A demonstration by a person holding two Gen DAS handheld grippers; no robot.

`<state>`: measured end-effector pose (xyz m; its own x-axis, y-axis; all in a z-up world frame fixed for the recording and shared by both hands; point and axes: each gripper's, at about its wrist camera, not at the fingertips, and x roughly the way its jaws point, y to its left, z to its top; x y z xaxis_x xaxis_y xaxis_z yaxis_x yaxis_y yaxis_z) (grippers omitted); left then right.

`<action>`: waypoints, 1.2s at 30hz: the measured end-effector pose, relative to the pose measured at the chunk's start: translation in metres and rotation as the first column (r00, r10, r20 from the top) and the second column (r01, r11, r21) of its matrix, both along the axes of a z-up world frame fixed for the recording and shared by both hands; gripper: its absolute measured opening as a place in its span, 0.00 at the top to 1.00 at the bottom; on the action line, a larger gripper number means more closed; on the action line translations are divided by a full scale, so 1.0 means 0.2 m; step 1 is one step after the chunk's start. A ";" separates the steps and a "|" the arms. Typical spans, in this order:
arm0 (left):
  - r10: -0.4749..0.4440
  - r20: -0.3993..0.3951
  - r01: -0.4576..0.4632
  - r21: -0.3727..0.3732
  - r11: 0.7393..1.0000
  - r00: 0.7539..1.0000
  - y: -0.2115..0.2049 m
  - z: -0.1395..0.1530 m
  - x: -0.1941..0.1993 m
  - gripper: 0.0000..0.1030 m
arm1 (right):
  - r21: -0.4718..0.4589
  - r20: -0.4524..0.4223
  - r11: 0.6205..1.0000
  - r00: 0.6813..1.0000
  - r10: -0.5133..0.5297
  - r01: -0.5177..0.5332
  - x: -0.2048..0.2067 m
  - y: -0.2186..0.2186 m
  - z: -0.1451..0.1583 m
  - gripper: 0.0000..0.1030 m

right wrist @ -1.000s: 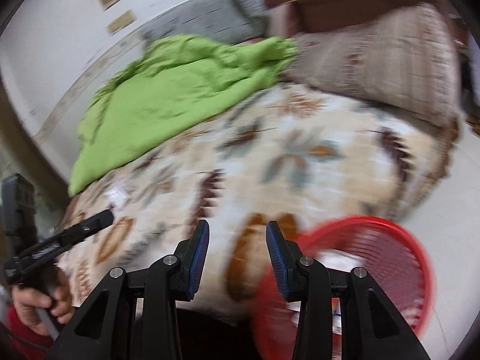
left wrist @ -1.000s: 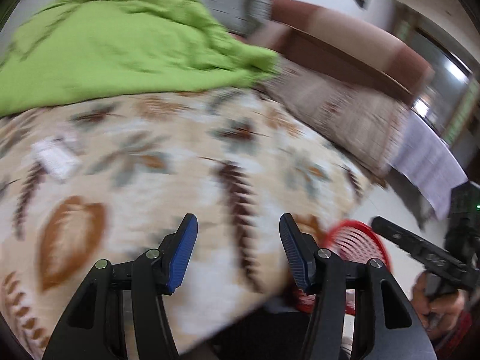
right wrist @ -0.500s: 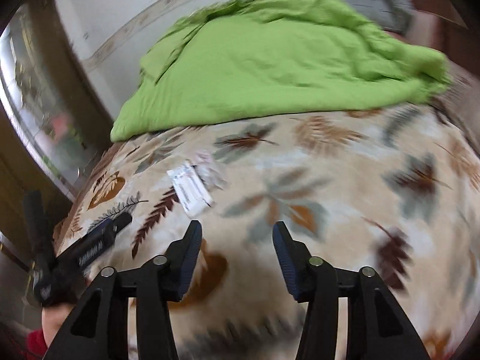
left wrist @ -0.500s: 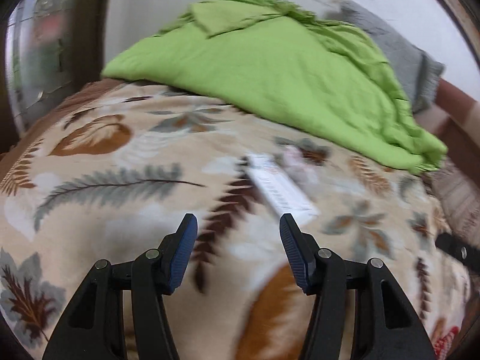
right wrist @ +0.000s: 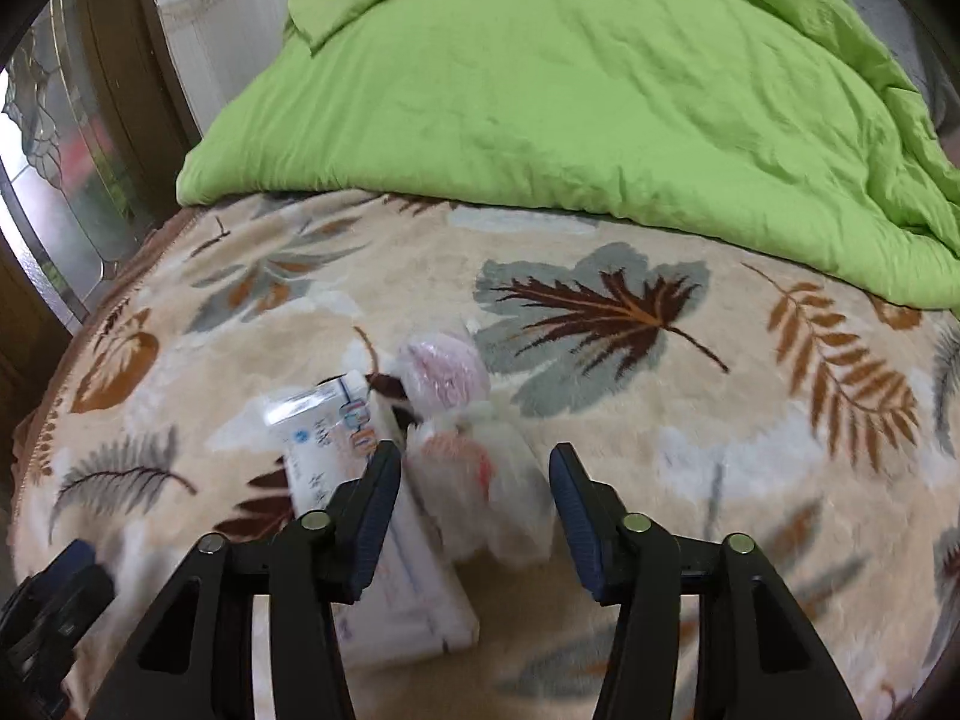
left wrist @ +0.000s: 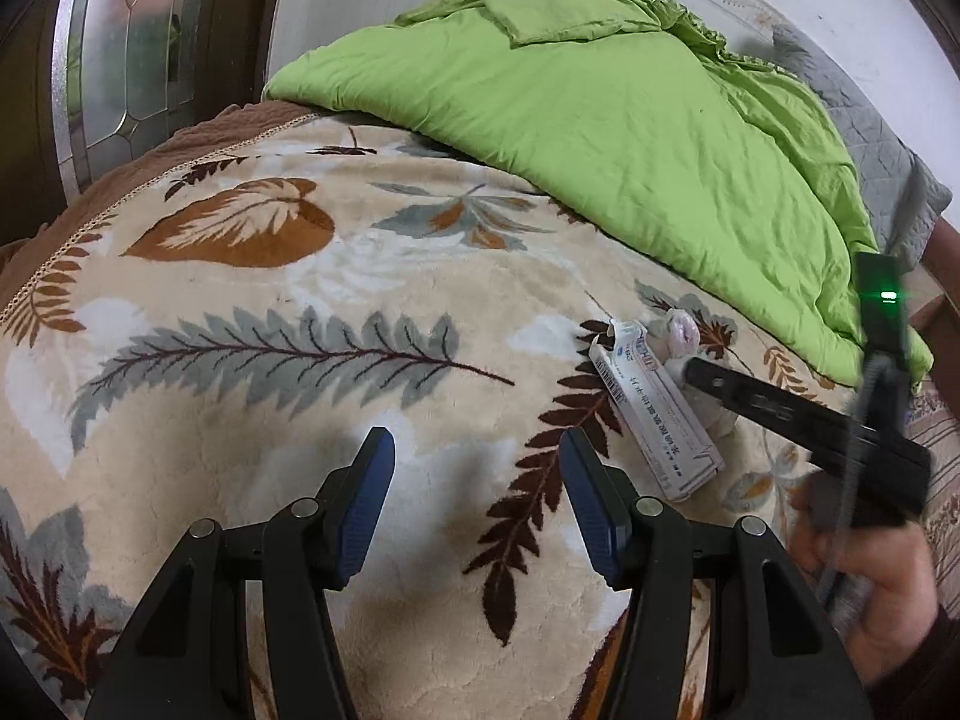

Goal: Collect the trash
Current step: 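Grasp the white medicine box with the left tool while the right tool grasps the clear wrapper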

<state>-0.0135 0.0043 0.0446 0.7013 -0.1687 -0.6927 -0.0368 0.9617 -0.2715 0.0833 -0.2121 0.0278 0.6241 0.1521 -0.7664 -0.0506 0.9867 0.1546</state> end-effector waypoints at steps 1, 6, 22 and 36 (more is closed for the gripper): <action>-0.003 0.002 0.003 0.004 1.000 1.000 0.00 0.00 0.00 0.46 | -0.005 -0.010 1.000 1.000 0.000 0.000 0.03 0.00 -0.02 0.61; -0.006 0.000 0.006 -0.011 1.000 1.000 0.01 0.00 0.00 0.46 | 0.038 0.001 0.999 1.000 -0.016 0.016 -0.02 -0.01 -0.03 0.72; -0.085 -0.019 0.084 -0.036 0.996 0.996 -0.08 -0.02 0.00 0.29 | 0.298 0.073 0.954 0.995 -0.066 0.042 -0.65 -0.02 0.14 0.74; -0.051 -0.112 0.078 0.253 0.964 0.992 -0.36 -0.19 0.13 0.34 | 0.256 0.122 0.964 0.987 -0.106 0.072 -0.77 -0.09 0.18 0.74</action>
<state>0.0121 -0.0668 0.0059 0.6171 -0.0183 -0.7866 0.0123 0.9998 -0.0136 -0.0707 -0.2293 0.0631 0.7379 0.2672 -0.6198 -0.0014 0.9189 0.3945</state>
